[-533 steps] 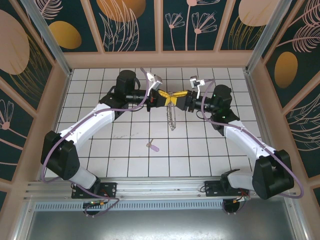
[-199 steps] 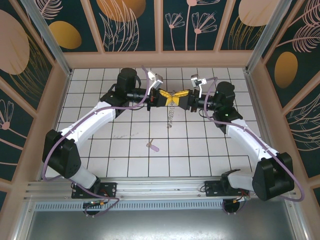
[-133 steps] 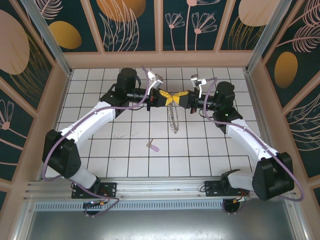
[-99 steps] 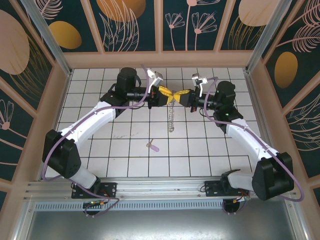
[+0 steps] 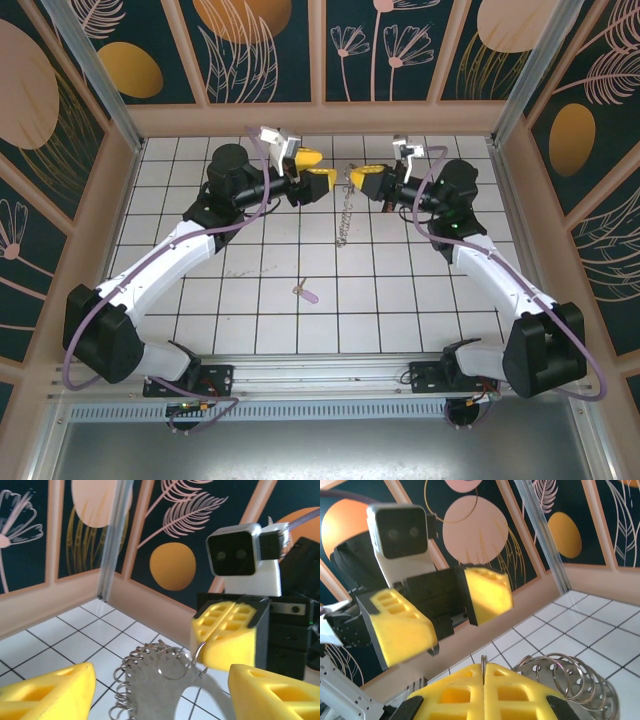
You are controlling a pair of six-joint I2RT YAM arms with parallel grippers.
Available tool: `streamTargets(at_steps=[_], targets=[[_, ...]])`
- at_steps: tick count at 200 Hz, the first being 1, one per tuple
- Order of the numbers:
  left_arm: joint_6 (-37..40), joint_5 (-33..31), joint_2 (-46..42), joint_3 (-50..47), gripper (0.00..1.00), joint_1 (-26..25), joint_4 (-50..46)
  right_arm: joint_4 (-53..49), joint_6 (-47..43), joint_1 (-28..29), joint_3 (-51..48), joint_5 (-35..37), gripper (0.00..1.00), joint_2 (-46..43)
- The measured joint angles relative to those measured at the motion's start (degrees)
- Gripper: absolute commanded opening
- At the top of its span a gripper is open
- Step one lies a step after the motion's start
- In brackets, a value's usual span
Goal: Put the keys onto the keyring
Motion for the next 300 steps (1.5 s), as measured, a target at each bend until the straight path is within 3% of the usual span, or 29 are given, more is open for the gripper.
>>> streamTargets(at_steps=[63, 175, 235, 300], targets=[[-4.5, -1.7, 1.51, 0.02, 0.72, 0.0, 5.84, 7.56, 3.72, -0.2, 3.1, 0.63, 0.0, 2.08], [-22.86, 4.76, 5.16, -1.99, 0.37, 0.0, 26.91, 31.82, 13.64, -0.33, -0.7, 7.15, 0.0, 3.89], [-31.52, 10.14, 6.75, -2.32, 0.34, 0.0, 37.2, 38.4, 17.79, -0.31, -1.03, 8.2, 0.0, 6.36], [-33.42, 13.97, 10.73, 0.46, 0.29, 0.0, 38.86, 38.99, 19.43, 0.22, -1.05, 8.35, 0.0, 7.63]])
